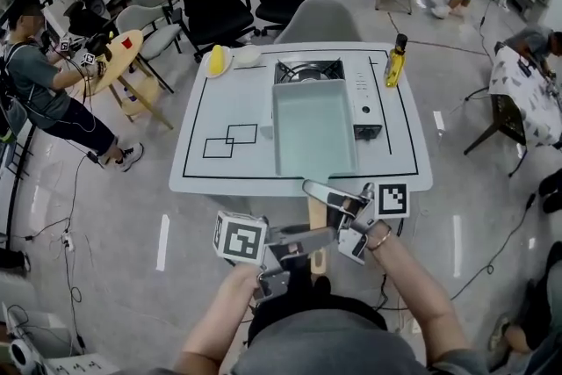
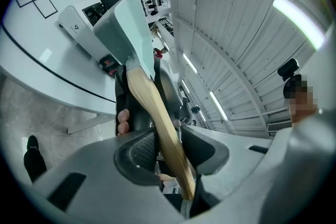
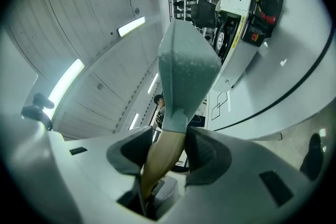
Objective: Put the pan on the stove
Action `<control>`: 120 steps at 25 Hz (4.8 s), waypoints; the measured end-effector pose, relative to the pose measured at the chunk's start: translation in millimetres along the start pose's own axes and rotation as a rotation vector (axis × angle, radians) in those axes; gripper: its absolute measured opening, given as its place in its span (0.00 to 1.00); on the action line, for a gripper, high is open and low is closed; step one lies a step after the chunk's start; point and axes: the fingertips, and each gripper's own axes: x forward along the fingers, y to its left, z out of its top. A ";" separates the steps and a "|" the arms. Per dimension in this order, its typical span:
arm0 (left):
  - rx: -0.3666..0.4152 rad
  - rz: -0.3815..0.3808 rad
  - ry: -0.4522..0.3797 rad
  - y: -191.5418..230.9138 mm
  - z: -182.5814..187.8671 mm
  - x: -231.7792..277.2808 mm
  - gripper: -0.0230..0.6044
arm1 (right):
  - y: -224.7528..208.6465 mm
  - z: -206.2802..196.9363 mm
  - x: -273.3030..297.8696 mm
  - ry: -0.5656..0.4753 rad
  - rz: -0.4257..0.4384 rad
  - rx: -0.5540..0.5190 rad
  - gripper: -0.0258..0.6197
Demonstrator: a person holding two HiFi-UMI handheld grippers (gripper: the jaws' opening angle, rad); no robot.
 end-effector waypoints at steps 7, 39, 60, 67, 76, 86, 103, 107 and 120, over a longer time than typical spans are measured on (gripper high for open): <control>-0.035 -0.013 0.028 30.1 65.1 -4.1 0.24 | -25.4 58.4 35.1 -0.040 -0.016 0.026 0.33; -0.129 -0.016 0.085 102.2 175.5 17.5 0.24 | -94.4 170.1 71.0 -0.107 -0.073 0.115 0.33; -0.194 -0.035 0.053 113.4 185.9 27.4 0.25 | -115.5 179.2 67.5 -0.116 -0.092 0.187 0.33; -0.206 -0.015 0.057 118.2 185.1 25.0 0.25 | -115.8 180.3 67.2 -0.125 -0.086 0.199 0.33; -0.236 -0.016 0.052 119.0 185.9 25.9 0.25 | -116.2 181.5 68.0 -0.117 -0.082 0.208 0.33; -0.214 0.007 0.050 121.3 187.4 27.0 0.25 | -116.3 183.4 67.9 -0.113 -0.075 0.205 0.32; -0.203 0.001 0.003 116.8 191.9 25.4 0.28 | -114.2 182.4 69.2 -0.101 -0.077 0.207 0.33; -0.228 0.025 -0.021 121.4 191.6 18.7 0.30 | -116.8 182.6 67.6 -0.092 -0.085 0.187 0.33; -0.100 0.212 -0.156 138.2 212.2 -32.7 0.27 | -116.8 182.8 67.2 -0.096 -0.094 0.185 0.33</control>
